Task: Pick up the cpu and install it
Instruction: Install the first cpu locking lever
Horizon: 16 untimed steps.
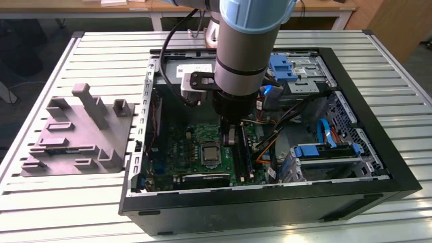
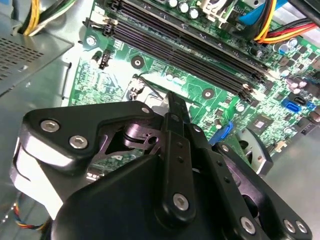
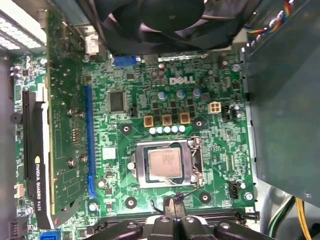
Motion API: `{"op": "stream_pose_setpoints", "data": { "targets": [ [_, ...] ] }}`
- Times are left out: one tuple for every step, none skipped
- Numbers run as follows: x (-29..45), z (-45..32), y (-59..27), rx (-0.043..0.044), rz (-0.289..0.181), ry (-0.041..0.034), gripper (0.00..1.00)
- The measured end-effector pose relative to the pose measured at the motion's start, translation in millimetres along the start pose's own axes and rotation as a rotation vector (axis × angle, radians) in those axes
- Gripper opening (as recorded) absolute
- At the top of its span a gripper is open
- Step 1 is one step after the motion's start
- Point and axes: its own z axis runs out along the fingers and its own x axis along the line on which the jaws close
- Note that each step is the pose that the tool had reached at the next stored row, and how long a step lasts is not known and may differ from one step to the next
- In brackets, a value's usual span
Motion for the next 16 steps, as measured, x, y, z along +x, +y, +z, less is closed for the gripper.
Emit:
{"op": "stream_pose_setpoints", "data": {
  "targets": [
    [0.7,0.3,0.0,0.0001,-0.004,0.0003,0.11],
    [1.1,0.6,0.0,0.0002,-0.009,0.0008,0.11],
    [1.4,1.0,-0.1,0.0003,-0.015,0.0012,0.11],
    [1.9,1.2,-0.2,0.0004,-0.020,0.0018,0.11],
    [2.7,1.3,-0.3,0.0005,-0.024,0.0020,0.11],
    [3.7,1.3,-0.4,0.0006,-0.027,0.0024,0.11],
    [5.0,1.3,-0.4,0.0006,-0.030,0.0029,0.11],
    [6.0,1.4,-0.5,0.0006,-0.033,0.0030,0.11],
    [6.9,1.6,-0.4,0.0007,-0.035,0.0031,0.11],
    [7.6,1.9,-0.5,0.0008,-0.037,0.0033,0.11],
    [8.2,2.3,-0.6,0.0008,-0.041,0.0034,0.11],
    [8.8,2.6,-0.7,0.0009,-0.044,0.0036,0.11],
    [9.5,2.8,-0.6,0.0010,-0.048,0.0038,0.11],
    [9.9,3.2,-0.6,0.0011,-0.052,0.0041,0.11],
    [10.1,3.8,-0.6,0.0012,-0.055,0.0044,0.11],
    [10.2,4.6,-0.6,0.0012,-0.057,0.0046,0.11]
  ]
}}
